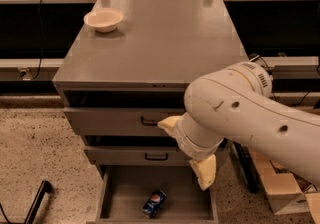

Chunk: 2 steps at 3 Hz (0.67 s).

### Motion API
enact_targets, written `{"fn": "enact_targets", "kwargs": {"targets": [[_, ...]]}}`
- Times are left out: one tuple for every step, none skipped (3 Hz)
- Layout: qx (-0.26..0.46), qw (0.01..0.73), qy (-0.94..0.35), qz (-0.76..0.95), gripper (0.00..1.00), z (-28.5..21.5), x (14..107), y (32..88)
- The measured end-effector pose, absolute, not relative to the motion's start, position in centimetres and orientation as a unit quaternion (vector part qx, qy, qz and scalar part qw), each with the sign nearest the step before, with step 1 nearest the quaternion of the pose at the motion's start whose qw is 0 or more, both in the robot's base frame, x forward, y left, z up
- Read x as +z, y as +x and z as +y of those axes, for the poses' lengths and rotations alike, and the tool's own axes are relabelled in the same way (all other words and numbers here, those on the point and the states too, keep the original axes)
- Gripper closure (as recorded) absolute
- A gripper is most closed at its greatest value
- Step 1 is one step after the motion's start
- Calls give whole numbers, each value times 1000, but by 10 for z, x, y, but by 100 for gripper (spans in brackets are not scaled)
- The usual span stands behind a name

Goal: Pick pepsi can from bottom drawer and place on counter

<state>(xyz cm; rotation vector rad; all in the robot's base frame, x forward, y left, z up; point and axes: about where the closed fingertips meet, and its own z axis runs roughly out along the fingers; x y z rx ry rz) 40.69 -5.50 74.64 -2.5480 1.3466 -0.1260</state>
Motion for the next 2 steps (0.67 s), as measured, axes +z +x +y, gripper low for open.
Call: {"fn": "enact_targets", "kwargs": {"targets": [[-15,89,-896,435,0,-47,718,408],[17,38,-920,391,0,-74,637,396]]}}
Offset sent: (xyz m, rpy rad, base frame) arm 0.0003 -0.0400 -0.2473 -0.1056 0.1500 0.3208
